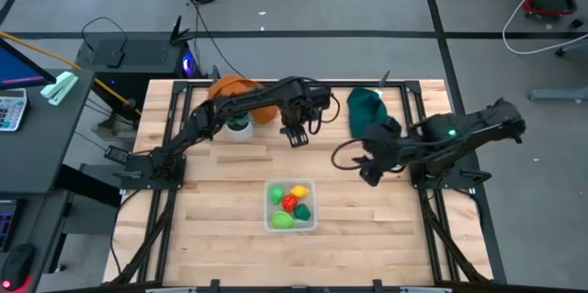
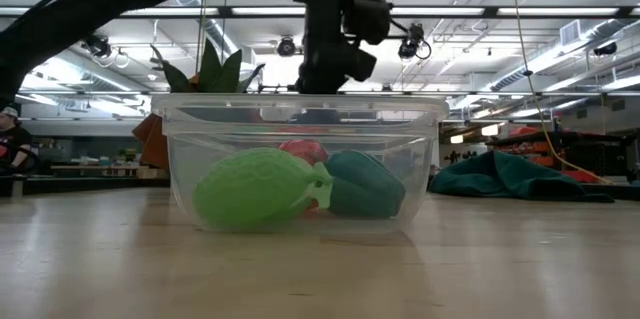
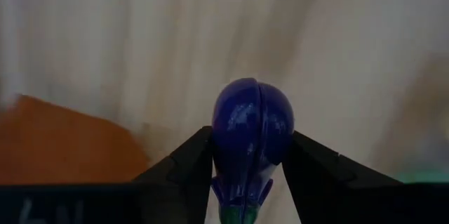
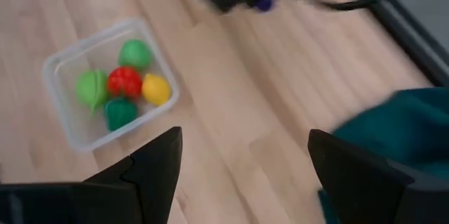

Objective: Pick and placing Produce into tupperware
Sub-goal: Put the eggplant into the transparent bin, then return to Home Position

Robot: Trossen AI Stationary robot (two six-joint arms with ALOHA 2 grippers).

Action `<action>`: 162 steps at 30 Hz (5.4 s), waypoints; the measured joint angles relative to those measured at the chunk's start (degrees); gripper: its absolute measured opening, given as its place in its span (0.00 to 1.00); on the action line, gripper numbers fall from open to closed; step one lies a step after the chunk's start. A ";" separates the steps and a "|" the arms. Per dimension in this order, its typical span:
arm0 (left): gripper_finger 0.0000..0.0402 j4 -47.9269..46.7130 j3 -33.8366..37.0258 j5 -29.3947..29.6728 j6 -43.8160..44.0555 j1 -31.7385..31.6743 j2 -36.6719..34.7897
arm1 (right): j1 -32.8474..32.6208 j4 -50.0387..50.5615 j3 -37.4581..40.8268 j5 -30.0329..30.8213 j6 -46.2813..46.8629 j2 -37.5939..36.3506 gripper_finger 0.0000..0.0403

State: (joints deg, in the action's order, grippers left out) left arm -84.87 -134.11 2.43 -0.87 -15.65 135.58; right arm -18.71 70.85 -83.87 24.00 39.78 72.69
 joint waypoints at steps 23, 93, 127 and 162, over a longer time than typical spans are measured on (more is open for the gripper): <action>0.41 -0.72 -0.19 -6.51 16.02 18.01 -0.45 | -2.96 7.49 -0.02 9.25 3.74 -6.34 0.67; 0.54 11.72 8.05 5.26 22.87 25.39 -11.44 | -7.75 8.04 0.04 10.03 7.16 -6.43 0.67; 0.12 83.46 81.10 9.59 19.62 24.69 -56.65 | -11.42 13.16 0.04 16.64 18.80 -10.38 0.67; 0.02 84.13 112.13 11.94 16.75 13.24 -108.54 | -0.57 -4.56 0.04 16.59 18.21 2.25 0.67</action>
State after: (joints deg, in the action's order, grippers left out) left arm -0.74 -21.98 14.37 15.88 -2.42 27.04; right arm -19.28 66.29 -83.83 40.59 57.99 74.94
